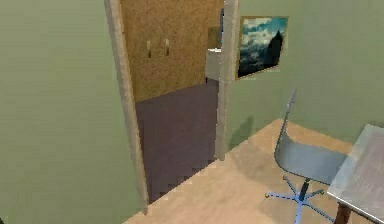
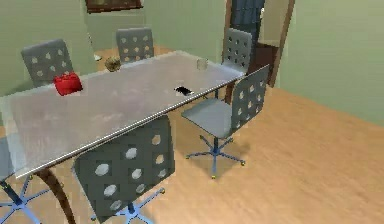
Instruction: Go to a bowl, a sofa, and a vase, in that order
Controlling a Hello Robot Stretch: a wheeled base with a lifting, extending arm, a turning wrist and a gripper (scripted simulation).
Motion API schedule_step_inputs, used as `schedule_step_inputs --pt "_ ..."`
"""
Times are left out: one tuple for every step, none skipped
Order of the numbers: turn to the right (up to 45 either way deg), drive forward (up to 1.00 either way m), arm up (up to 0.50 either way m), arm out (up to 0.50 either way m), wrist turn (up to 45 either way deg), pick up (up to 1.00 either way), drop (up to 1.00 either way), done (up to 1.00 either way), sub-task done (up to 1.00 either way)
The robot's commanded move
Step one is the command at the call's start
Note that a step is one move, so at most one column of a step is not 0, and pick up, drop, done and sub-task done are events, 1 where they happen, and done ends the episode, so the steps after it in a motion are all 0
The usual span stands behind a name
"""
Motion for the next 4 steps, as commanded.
schedule_step_inputs --pt "0.0 1.00 0.00 0.00 0.0 0.00 0.00 0.00 0.00" --pt "18.0 0.00 0.00 0.00 0.0 0.00 0.00 0.00 0.00" --pt "0.0 0.05 0.00 0.00 0.0 0.00 0.00 0.00 0.00" --pt "-21.0 0.00 0.00 0.00 0.0 0.00 0.00 0.00 0.00"
